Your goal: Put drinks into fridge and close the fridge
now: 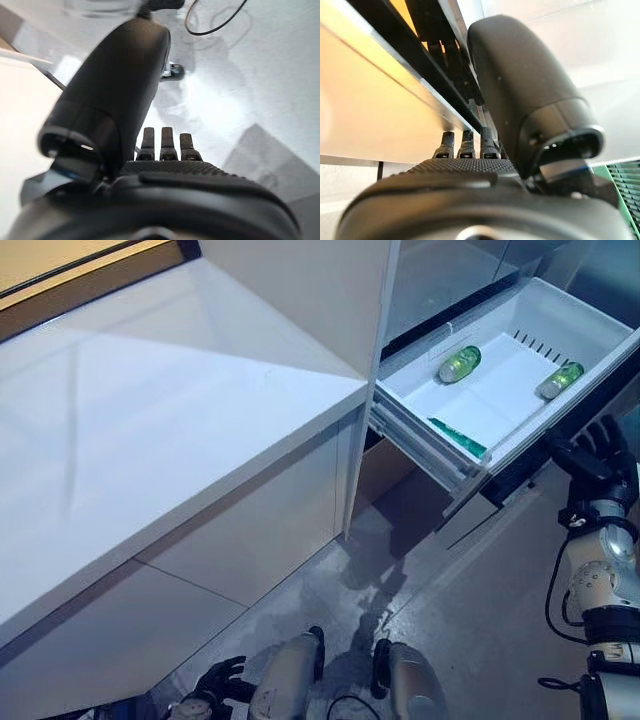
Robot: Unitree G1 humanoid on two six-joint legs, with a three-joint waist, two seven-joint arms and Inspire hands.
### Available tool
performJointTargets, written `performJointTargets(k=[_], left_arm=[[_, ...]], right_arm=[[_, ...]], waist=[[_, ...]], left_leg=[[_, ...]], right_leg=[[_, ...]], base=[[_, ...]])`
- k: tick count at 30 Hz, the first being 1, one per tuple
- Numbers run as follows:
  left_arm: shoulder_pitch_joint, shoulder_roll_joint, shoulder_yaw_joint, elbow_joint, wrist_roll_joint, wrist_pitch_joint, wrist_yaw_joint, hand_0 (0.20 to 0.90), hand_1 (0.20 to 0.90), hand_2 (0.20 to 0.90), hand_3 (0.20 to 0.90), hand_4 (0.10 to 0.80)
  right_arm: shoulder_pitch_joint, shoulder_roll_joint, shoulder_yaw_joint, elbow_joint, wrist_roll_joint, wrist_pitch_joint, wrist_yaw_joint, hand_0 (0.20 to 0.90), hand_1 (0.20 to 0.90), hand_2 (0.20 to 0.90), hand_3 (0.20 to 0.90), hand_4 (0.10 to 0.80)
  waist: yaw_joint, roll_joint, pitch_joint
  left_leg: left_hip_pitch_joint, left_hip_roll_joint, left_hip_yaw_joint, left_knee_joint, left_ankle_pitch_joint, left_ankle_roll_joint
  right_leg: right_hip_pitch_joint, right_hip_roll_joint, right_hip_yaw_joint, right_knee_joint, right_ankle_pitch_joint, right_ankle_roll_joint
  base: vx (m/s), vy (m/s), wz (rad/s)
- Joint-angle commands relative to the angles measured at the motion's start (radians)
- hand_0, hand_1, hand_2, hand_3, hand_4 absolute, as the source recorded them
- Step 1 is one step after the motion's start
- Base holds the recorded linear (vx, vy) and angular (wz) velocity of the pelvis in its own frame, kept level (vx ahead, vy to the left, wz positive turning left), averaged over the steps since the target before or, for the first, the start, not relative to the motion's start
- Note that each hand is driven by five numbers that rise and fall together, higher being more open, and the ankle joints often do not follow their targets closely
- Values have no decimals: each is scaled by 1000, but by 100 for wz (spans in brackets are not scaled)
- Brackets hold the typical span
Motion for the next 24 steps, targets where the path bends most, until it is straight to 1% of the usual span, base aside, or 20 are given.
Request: performJointTargets(k=[1, 6, 9, 12, 14, 15, 16, 18, 19, 21, 22, 23, 24], left_arm=[[34, 19, 15, -28, -27, -41, 32, 900, 900, 900, 900, 800], [29, 17, 16, -41, -52, -51, 21, 900, 900, 900, 900, 800], [21, 12, 1, -57, -57, -58, 15, 900, 900, 900, 900, 800], [14, 12, -12, -67, -64, -63, 10, 900, 900, 900, 900, 800], [10, 19, -17, -76, -68, -60, 4, 900, 900, 900, 900, 800], [10, 21, -19, -78, -70, -58, 4, 900, 900, 900, 900, 800], [8, 31, -18, -76, -72, -60, -3, 900, 900, 900, 900, 800], [6, 44, -11, -77, -75, -57, -7, 900, 900, 900, 900, 800], [6, 50, -9, -76, -78, -56, -8, 900, 900, 900, 900, 800], [6, 62, -1, -68, -84, -61, -12, 900, 900, 900, 900, 800], [6, 67, 1, -65, -86, -61, -11, 900, 900, 900, 900, 800], [8, 70, 6, -53, -82, -68, -14, 900, 900, 900, 900, 800], [11, 71, 11, -41, -78, -76, -14, 900, 900, 900, 900, 800]], right_arm=[[-214, -63, 111, -45, 73, -37, 178, 900, 900, 900, 900, 800], [-314, -28, 161, -15, 46, -24, 103, 900, 900, 900, 900, 800], [-368, -9, 204, 21, 24, -1, 112, 900, 900, 900, 900, 800], [-406, 5, 246, 58, 31, 5, 170, 900, 900, 900, 900, 800], [-445, 22, 293, 87, 54, 14, 259, 900, 900, 900, 900, 800], [-451, 24, 299, 92, 45, 16, 280, 900, 900, 900, 900, 800], [-477, 27, 333, 102, 35, 11, 313, 900, 900, 900, 900, 800], [-509, 31, 369, 113, 25, -10, 326, 900, 900, 900, 900, 800], [-527, 32, 383, 120, 13, -31, 315, 900, 900, 900, 900, 800], [-578, 37, 406, 130, -14, -93, 239, 900, 900, 900, 900, 800], [-596, 41, 410, 136, -38, -140, 190, 900, 900, 900, 900, 800], [-621, 50, 407, 135, -92, -192, 103, 900, 900, 900, 900, 800], [-637, 53, 402, 136, -156, -222, 40, 900, 900, 900, 900, 800]], waist=[[74, -4, -71], [102, 2, -58], [118, 7, -50], [131, 12, -43], [148, 16, -39], [150, 16, -39], [159, 18, -36], [170, 19, -32], [174, 20, -32], [181, 24, -30], [183, 25, -30], [185, 24, -31], [185, 23, -33]], left_leg=[[-5, -23, 10, 71, -134, 67], [-39, -34, 3, 92, -127, 66], [-56, -40, -6, 94, -115, 63], [-61, -41, -14, 80, -99, 60], [-62, -43, -25, 56, -79, 56], [-61, -43, -27, 52, -76, 55], [-62, -42, -34, 32, -59, 49], [-65, -41, -43, 7, -39, 42], [-68, -40, -46, -7, -28, 39], [-72, -36, -54, -36, -7, 35], [-73, -35, -56, -45, -1, 34], [-73, -34, -62, -62, 7, 33], [-69, -31, -64, -76, 12, 31]], right_leg=[[13, 28, -68, 48, -28, -88], [-24, 25, -64, 81, -27, -85], [-43, 23, -64, 92, -22, -83], [-51, 21, -66, 89, -14, -80], [-52, 23, -66, 76, -3, -73], [-52, 24, -66, 73, -1, -71], [-53, 28, -67, 57, 12, -65], [-56, 34, -65, 33, 30, -57], [-59, 38, -63, 22, 38, -53], [-68, 47, -58, -1, 53, -45], [-69, 50, -57, -11, 59, -42], [-68, 57, -54, -33, 67, -40], [-63, 61, -53, -51, 73, -38]], base=[[56, 80, 4], [25, 70, 6], [2, 68, 2], [11, 45, 3], [47, 11, 2], [56, -20, 11], [51, -31, 18], [36, -37, 17], [8, -28, 5], [-3, -29, 7], [-16, -40, 16], [-10, -37, 17], [1, -22, 13]])
